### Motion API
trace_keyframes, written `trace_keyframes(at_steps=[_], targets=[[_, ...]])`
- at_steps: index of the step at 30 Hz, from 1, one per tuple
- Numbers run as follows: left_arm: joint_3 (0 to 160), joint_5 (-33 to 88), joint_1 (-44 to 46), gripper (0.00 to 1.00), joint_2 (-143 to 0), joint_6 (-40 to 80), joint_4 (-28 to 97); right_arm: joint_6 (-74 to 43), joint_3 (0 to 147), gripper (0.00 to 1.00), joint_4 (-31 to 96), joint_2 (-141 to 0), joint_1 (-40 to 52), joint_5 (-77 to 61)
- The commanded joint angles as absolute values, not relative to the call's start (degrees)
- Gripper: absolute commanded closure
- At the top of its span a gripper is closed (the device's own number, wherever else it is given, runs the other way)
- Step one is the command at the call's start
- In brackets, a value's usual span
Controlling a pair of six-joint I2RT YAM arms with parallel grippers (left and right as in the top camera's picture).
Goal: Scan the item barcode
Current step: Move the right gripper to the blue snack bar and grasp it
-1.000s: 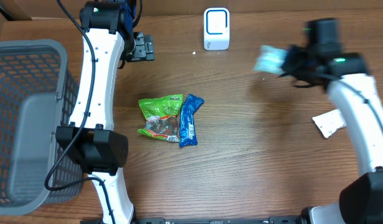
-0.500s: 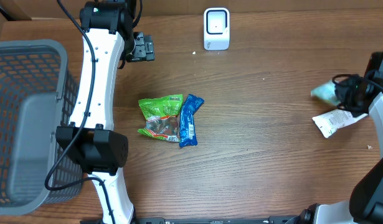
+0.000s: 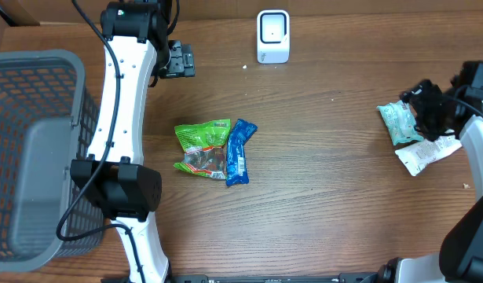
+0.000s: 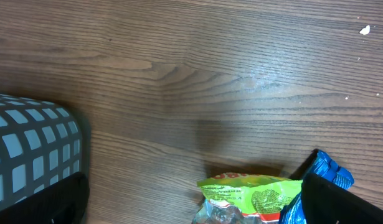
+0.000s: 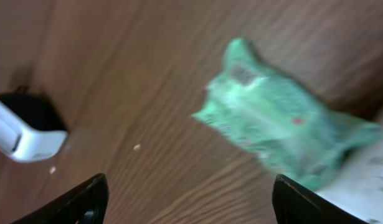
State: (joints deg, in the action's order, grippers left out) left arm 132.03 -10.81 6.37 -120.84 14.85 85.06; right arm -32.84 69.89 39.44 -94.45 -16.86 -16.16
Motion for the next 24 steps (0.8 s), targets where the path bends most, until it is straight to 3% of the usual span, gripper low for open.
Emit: trace_keyframes(at_steps=[1,8,18,24], targets=[[133.23,-11.29,6.76,0.0,-119.9,14.81,84.99,-33.45,71.88,0.15,38.37,-93.86,-15.25,-19.59],[133.23,-11.31,6.76,0.0,-119.9,14.81,84.99,-33.43,71.85,0.12,33.12,-93.89,-10.72,-21.37],[133.23,-11.31,6.76,0.0,-119.9,14.81,84.99,-28.71,71.85,0.14,21.28,-93.93,5.26,-16.12],[133.23,-11.31,6.76,0.0,-119.9,14.81,84.99,-27.83,71.61,0.14,22.28,-94.26,14.22,-12.93]])
